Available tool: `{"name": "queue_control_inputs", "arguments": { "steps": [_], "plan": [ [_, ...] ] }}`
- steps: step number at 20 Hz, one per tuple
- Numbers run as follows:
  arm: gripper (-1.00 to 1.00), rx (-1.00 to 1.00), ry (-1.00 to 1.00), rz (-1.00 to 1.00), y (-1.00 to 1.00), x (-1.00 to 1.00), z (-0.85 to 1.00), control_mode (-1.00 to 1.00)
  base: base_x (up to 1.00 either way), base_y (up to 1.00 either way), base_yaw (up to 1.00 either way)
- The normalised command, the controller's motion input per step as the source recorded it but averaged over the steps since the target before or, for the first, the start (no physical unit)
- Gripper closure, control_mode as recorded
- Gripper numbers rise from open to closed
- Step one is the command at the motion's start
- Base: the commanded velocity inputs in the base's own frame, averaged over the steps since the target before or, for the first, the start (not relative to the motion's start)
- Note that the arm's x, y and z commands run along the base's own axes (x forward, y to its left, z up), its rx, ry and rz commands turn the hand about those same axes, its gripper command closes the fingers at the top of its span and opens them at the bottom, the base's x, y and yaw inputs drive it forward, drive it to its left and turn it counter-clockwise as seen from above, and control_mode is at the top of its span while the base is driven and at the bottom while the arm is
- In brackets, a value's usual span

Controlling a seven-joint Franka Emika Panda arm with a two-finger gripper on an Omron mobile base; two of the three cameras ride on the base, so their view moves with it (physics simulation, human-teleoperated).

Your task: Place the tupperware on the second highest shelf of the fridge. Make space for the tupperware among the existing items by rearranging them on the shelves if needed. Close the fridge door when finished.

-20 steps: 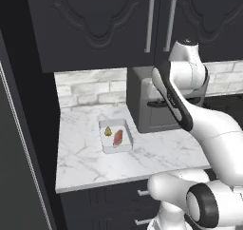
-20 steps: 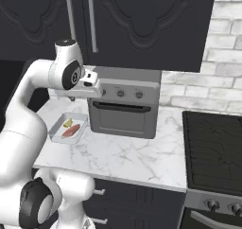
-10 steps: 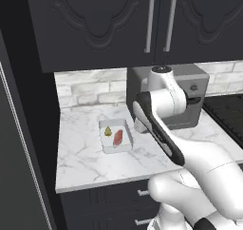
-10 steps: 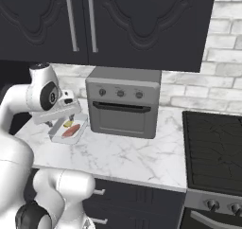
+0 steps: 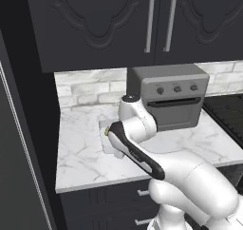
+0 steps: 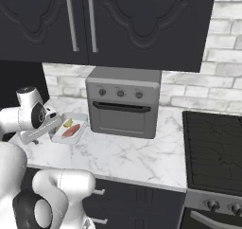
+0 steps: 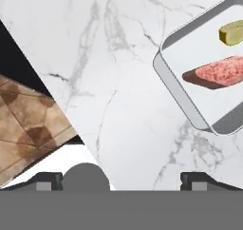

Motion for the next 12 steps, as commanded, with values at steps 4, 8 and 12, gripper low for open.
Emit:
{"name": "queue_control_inputs", "arguments": {
  "steps": [4,8,12],
  "plan": [
    [-1.0,-0.05,0.0,0.05,0.39,0.71,-0.21,-1.0,0.0,0.0,0.0],
    [-1.0,-0.04,0.0,0.02,0.23,0.8,-0.29,-1.0,0.0,0.0,0.0],
    [-1.0,-0.01,0.0,0.03,0.05,0.67,-0.32,-1.0,0.0,0.0,0.0]
  ]
}}
